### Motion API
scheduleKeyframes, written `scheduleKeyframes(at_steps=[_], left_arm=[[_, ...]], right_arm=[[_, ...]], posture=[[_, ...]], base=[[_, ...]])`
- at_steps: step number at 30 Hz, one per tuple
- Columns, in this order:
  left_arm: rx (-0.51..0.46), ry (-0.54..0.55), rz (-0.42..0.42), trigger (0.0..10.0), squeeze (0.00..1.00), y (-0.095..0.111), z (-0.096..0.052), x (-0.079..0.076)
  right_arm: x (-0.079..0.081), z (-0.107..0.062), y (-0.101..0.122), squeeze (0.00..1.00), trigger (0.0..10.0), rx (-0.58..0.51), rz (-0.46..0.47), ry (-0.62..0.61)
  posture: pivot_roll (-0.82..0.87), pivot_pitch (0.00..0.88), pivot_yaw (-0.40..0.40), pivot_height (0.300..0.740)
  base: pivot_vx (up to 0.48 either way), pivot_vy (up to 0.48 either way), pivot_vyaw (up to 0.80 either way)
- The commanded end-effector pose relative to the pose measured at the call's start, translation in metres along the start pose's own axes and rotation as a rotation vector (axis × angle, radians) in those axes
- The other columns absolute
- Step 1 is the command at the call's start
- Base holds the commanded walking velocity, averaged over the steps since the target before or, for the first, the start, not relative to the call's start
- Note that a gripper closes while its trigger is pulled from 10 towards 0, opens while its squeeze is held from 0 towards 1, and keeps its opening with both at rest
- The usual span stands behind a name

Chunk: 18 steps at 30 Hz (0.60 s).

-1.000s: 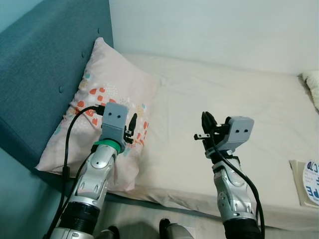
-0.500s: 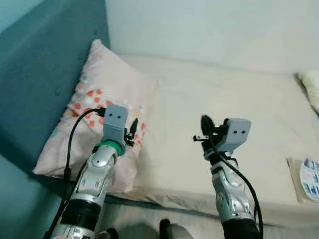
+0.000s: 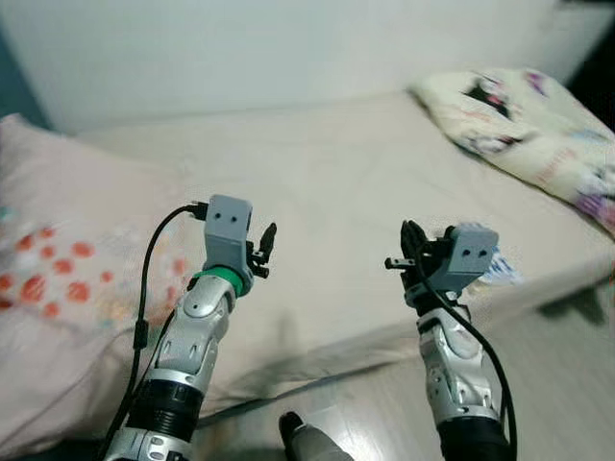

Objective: Clean up the room

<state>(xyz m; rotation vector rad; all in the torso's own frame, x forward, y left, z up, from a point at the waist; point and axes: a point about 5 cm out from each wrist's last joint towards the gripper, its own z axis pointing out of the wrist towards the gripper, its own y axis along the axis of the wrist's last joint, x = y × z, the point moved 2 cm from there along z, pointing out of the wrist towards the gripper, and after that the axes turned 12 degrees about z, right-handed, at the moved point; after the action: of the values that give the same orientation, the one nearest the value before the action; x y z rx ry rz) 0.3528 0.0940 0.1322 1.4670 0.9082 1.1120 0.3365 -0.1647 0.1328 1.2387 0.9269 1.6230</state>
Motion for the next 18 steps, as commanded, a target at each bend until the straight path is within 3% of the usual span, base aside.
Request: scheduleKeyframes(at_steps=[1, 7, 18], left_arm=[[-0.005, -0.012, 0.012, 10.0, 0.0, 0.001, 0.001, -0.002], [0.003, 0.036, 0.065, 10.0, 0.0, -0.003, 0.001, 0.006], [0.034, 0.076, 0.064, 10.0, 0.0, -0.011, 0.001, 0.008]], right_arm=[[0.001, 0.003, 0.002, 0.0, 10.0, -0.004, 0.02, -0.007], [0.003, 0.007, 0.0, 0.0, 10.0, 0.017, 0.0, 0.025], [0.005, 0.014, 0.001, 0.0, 10.0, 0.028, -0.041, 0.059]], posture=[[-0.18, 0.064, 0.017, 0.74], [-0.17, 0.055, 0.004, 0.74], [-0.16, 0.047, -0.005, 0.74]], base=[[0.0, 0.0, -0.79], [0.0, 0.0, -0.79], [0.0, 0.0, -0.76]])
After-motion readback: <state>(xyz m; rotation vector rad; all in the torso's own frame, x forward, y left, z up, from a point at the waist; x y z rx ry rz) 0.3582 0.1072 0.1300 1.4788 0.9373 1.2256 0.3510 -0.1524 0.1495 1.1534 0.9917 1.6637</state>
